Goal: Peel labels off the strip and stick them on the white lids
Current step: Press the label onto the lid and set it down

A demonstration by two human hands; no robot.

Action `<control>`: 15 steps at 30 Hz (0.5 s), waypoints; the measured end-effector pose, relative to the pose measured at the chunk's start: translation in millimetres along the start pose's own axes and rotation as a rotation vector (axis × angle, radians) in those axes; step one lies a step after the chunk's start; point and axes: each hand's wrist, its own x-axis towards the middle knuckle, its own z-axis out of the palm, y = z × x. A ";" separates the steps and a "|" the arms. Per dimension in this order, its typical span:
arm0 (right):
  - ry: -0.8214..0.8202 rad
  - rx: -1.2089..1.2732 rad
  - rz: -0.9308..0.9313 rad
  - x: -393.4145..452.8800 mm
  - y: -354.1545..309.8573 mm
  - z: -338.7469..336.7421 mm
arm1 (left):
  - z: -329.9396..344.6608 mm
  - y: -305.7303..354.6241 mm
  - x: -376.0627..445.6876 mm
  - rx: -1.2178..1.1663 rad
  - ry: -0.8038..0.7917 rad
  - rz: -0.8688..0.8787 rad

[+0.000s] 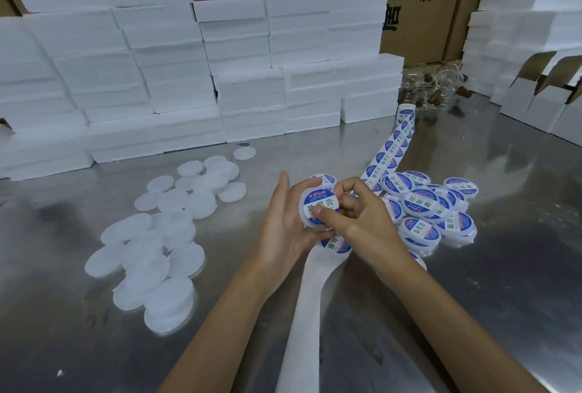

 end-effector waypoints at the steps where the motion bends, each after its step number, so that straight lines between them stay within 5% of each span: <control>1: 0.003 -0.015 0.002 0.3 0.6 0.0 | 1.0 -0.4 -0.7 0.008 0.002 0.004; 15: 0.200 -0.520 -0.076 4.0 18.6 -4.8 | 6.8 1.4 -3.9 0.039 0.035 0.048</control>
